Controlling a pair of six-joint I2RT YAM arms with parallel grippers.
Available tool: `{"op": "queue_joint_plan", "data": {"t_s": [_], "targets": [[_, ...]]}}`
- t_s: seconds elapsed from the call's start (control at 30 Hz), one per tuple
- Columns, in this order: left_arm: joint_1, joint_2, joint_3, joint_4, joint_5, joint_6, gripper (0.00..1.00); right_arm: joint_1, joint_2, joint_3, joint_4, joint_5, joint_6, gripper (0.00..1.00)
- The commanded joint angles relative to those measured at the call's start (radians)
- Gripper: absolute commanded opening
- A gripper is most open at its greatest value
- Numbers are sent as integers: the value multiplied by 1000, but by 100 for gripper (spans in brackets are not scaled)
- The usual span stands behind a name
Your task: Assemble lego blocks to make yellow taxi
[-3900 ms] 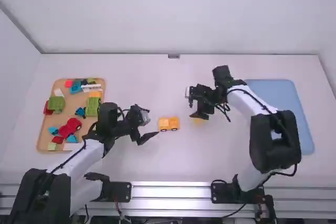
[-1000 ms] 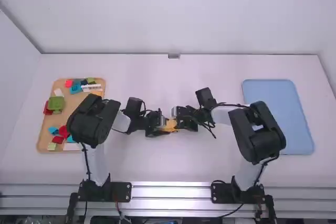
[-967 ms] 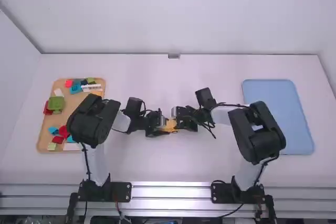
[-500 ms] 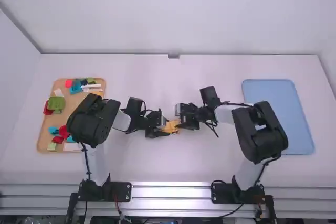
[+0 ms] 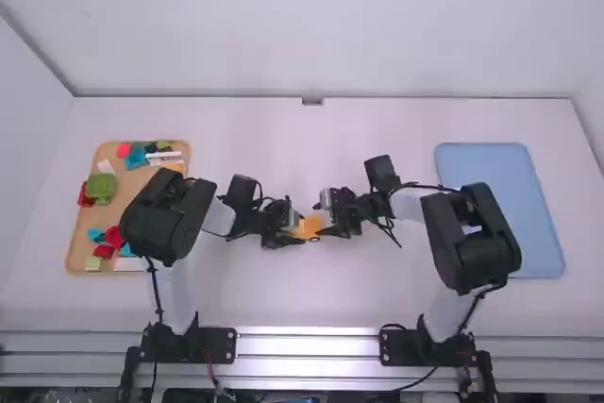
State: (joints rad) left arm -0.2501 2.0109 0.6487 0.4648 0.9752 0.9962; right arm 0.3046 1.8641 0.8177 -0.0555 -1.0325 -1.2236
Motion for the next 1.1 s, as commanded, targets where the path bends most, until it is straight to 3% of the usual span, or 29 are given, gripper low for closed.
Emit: {"op": "queue_joint_plan", "data": {"t_s": [0.0,0.13,0.33,0.53,0.63,0.73,0.93,1.07], "targets": [[-12,14,-8,-5,-27,30,52,3,-26,-6,-3,1,-7,64],[-12,14,-8,-3,-27,23,52,-29,-30,-6,-15,1,-3,68],[-12,14,-7,-4,-27,25,54,-126,-109,-6,-166,38,-8,98],[-12,14,-8,16,-27,21,55,-167,-164,-29,-243,196,-15,98],[-12,14,-7,23,-27,19,55,-197,-142,-93,-113,168,37,98],[-12,14,-7,20,-27,19,55,-236,-71,-198,158,108,110,98],[-12,14,-6,18,-27,18,55,-261,62,-268,438,36,193,99],[-12,14,-7,13,-24,8,55,-255,108,-267,460,31,167,76]]}}
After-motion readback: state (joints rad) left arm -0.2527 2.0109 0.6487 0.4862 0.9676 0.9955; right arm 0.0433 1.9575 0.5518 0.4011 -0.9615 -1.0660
